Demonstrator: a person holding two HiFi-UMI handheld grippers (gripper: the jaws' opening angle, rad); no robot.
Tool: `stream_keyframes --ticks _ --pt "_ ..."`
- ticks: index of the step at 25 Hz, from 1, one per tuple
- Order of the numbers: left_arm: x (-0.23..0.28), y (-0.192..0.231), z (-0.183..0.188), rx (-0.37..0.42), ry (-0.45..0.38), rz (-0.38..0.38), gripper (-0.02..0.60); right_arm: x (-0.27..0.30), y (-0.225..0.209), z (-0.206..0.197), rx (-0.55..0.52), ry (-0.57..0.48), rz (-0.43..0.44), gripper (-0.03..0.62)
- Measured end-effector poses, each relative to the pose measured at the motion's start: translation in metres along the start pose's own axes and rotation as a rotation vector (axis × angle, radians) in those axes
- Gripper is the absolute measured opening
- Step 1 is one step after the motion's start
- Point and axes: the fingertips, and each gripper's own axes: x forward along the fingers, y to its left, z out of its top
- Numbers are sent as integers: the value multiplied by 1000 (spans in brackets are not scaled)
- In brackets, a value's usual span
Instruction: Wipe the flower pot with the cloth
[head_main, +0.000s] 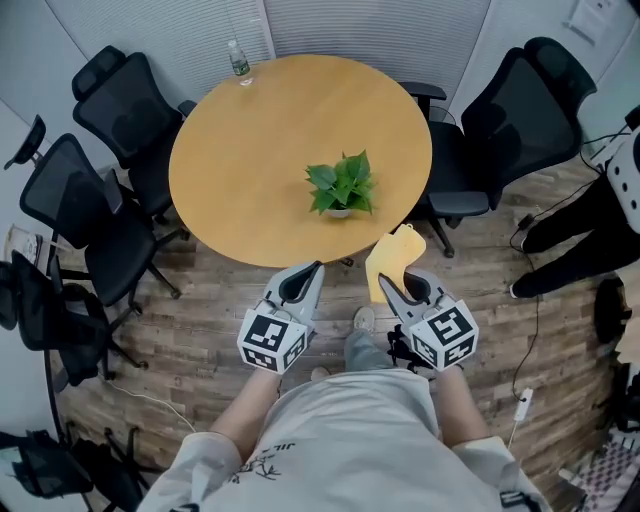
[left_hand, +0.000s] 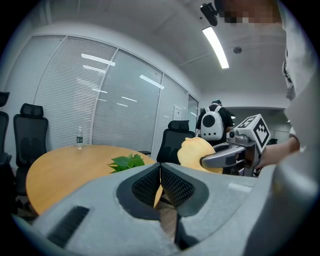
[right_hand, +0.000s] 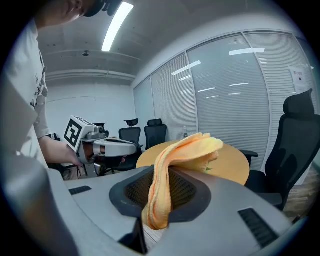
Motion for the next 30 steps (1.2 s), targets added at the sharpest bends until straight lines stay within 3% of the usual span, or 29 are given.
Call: stream_keyframes --ticks 13,21,30 --pt "69 29 23 -5 1 58 11 31 -79 19 -15 19 63 61" --pt "95 49 26 -30 -14 131 11 52 -121 24 -28 33 102 61" --pt "104 61 27 -31 -16 168 12 70 -139 26 -25 36 130 61"
